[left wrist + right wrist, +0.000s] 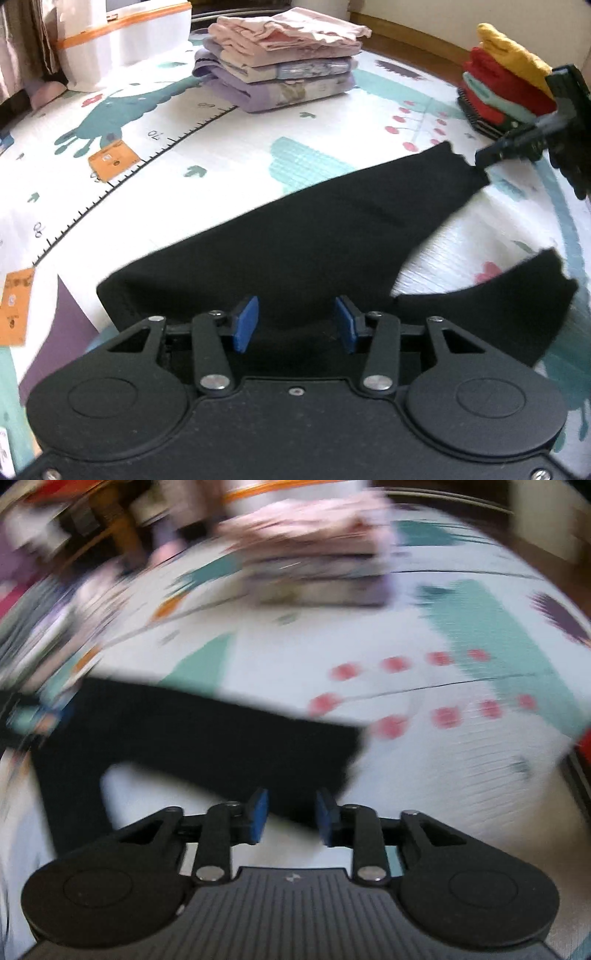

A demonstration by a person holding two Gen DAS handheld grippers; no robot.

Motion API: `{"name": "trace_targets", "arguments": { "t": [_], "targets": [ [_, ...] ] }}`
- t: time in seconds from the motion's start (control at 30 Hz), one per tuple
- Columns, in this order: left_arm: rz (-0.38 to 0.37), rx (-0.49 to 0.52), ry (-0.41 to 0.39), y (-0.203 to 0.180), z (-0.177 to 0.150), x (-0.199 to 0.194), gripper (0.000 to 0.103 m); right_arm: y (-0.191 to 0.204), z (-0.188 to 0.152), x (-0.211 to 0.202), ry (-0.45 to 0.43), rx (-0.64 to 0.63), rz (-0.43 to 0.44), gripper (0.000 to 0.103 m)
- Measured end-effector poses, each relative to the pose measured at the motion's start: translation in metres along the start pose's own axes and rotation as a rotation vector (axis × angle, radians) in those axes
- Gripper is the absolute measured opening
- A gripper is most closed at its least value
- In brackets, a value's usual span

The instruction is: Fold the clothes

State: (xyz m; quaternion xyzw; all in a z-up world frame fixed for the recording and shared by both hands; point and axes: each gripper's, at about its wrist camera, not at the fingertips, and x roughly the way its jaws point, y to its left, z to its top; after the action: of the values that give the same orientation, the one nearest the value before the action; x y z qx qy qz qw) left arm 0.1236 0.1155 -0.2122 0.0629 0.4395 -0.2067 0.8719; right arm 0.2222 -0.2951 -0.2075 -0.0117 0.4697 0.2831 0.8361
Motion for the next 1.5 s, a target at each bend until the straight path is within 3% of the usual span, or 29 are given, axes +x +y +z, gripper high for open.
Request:
{"name": "trace_targets", "arguments": {
  "t": [0.13,0.23,0.33,0.43,0.6,0.7,0.73,0.83,0.93,1.07,1.2,1.33,1.43,1.47,1.5],
  "targets": [
    [0.016,0.002,0.038,0.008,-0.001,0.01,0.045,-0.03,0.007,0.024,-0.014,0.114,-0.043,0.037],
    [0.023,0.0,0.072,0.01,-0.006,0.018,0.045,-0.043,0.01,0.035,-0.038,0.168,0.004,0.035],
    [0.028,0.01,0.069,0.008,-0.007,0.018,0.046,-0.04,0.012,0.046,-0.038,0.129,0.051,0.008],
    [0.033,0.026,0.076,0.005,-0.007,0.019,0.048,-0.033,0.03,0.042,-0.109,0.1,0.002,0.008],
    [0.056,0.039,0.073,0.002,-0.006,0.017,0.05,-0.031,0.044,0.056,-0.065,0.021,-0.087,0.014],
    [0.038,0.046,0.034,-0.001,-0.004,0.005,0.05,-0.029,0.045,0.046,-0.126,-0.004,-0.124,0.018],
    [0.031,0.049,0.019,-0.001,-0.004,0.0,0.05,-0.023,0.044,0.04,-0.149,-0.043,-0.123,0.022],
    [0.033,0.079,0.014,0.001,0.002,-0.003,0.05,0.014,0.042,0.04,-0.138,-0.233,-0.012,0.035],
    [0.094,0.094,0.018,0.017,0.004,-0.005,0.05,0.053,0.04,0.04,-0.123,-0.426,0.1,0.035],
    [0.173,0.03,0.002,0.051,0.0,-0.013,0.05,0.124,0.043,0.056,-0.045,-0.64,0.221,0.036],
    [0.19,0.053,0.018,0.07,-0.004,-0.012,0.049,0.167,0.058,0.082,-0.014,-0.733,0.228,0.036],
    [0.183,-0.05,-0.013,0.093,-0.003,-0.011,0.049,0.187,0.062,0.106,0.015,-0.812,0.224,0.041],
    [0.138,-0.113,0.017,0.11,-0.001,0.0,0.049,0.189,0.06,0.117,0.039,-0.819,0.226,0.045],
    [0.119,-0.135,0.031,0.114,-0.001,0.003,0.045,0.187,0.06,0.118,0.041,-0.798,0.234,0.043],
    [0.103,-0.151,0.041,0.115,-0.002,0.006,0.033,0.185,0.059,0.119,0.042,-0.778,0.242,0.041]
  ]
}}
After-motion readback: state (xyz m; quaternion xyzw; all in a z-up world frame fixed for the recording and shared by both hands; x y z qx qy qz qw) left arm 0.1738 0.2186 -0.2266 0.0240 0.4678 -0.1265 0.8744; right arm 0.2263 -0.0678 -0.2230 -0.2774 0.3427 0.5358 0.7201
